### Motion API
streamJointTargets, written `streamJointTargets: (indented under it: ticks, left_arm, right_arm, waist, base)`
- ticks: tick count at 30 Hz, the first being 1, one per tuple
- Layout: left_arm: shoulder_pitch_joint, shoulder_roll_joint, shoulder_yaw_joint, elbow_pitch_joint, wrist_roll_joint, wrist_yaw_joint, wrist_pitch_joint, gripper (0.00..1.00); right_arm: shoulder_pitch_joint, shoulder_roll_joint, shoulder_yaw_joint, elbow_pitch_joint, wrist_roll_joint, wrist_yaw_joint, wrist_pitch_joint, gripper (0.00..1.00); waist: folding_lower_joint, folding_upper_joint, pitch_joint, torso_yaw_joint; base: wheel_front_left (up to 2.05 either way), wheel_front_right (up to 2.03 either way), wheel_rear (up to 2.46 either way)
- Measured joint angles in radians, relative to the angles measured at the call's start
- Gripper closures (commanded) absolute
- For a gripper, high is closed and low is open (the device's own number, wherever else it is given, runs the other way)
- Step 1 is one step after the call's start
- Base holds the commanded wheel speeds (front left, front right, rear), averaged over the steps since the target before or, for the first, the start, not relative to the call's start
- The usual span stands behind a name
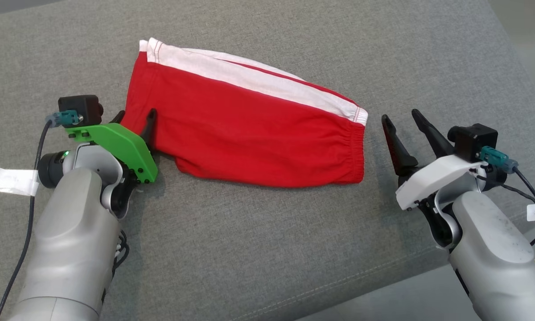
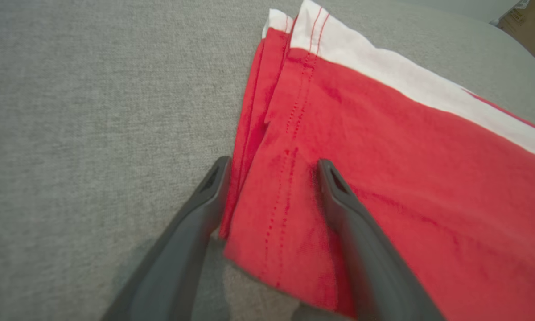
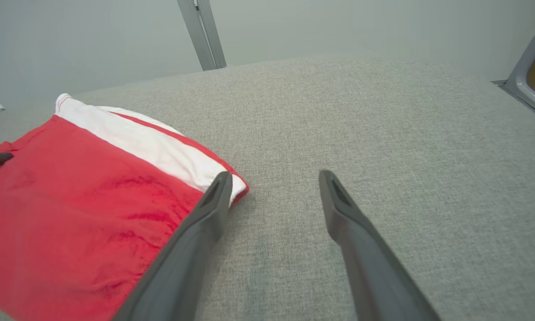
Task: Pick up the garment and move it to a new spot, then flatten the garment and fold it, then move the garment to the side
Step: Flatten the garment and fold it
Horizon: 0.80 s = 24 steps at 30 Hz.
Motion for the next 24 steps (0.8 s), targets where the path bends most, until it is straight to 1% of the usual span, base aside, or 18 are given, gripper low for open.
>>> streamJointTargets:
  ticks: [1, 2, 3, 4, 6, 8, 13, 16, 24]
  left_arm:
    - [0.000, 0.000, -0.001, 0.003, 0.000, 0.000, 0.000, 0.52]
    - [-0.001, 0.000, -0.001, 0.006, 0.000, 0.000, 0.000, 0.68]
    - [-0.001, 0.000, -0.002, 0.009, 0.000, 0.000, 0.000, 0.76]
    - [-0.001, 0.000, -0.003, 0.013, 0.000, 0.000, 0.000, 1.00]
    - [-0.001, -0.001, -0.007, 0.019, 0.000, -0.001, 0.000, 1.00]
    - [0.000, -0.006, -0.010, 0.018, -0.005, -0.004, -0.003, 1.00]
    - [0.033, -0.012, -0.028, -0.007, -0.016, -0.011, -0.052, 1.00]
    - [0.070, -0.017, -0.031, -0.024, -0.034, -0.013, -0.090, 1.00]
    - [0.194, -0.032, -0.059, -0.094, -0.060, -0.014, -0.190, 1.00]
  right_arm:
    - [0.000, -0.002, -0.002, -0.007, -0.001, -0.002, 0.000, 0.00]
    - [0.000, -0.005, -0.005, -0.016, -0.002, -0.002, -0.001, 0.00]
    - [0.000, -0.007, -0.007, -0.024, -0.003, -0.003, -0.001, 0.00]
    - [0.000, -0.010, -0.013, -0.031, -0.003, -0.007, -0.002, 0.00]
    - [0.000, -0.017, -0.026, -0.045, -0.005, -0.019, -0.009, 0.00]
    - [0.000, -0.024, -0.038, -0.064, -0.006, -0.021, -0.009, 0.00]
    - [0.001, -0.036, -0.062, -0.096, -0.012, -0.038, -0.010, 0.00]
    - [0.019, -0.050, -0.073, -0.107, -0.012, -0.038, -0.010, 0.00]
    - [0.098, -0.051, -0.087, -0.107, -0.002, -0.039, -0.010, 0.00]
  waist:
    - [0.0000, 0.0000, 0.000, -0.001]
    - [0.0000, 0.0000, -0.001, -0.001]
    - [0.0000, 0.0000, -0.001, -0.001]
    - [0.0000, 0.0000, -0.002, -0.001]
    - [0.0000, 0.0000, -0.006, 0.002]
    - [0.0000, 0.0000, -0.011, 0.007]
    - [0.0000, 0.0000, -0.027, 0.026]
    - [0.0000, 0.0000, -0.038, 0.043]
    - [0.0000, 0.0000, -0.075, 0.107]
  base:
    - [0.00, 0.00, 0.00]
    - [0.00, 0.00, 0.00]
    - [0.00, 0.00, 0.00]
    - [0.00, 0.00, 0.00]
    - [0.00, 0.00, 0.00]
    - [0.00, 0.00, 0.00]
    - [0.00, 0.00, 0.00]
    - [0.00, 0.00, 0.00]
    - [0.00, 0.00, 0.00]
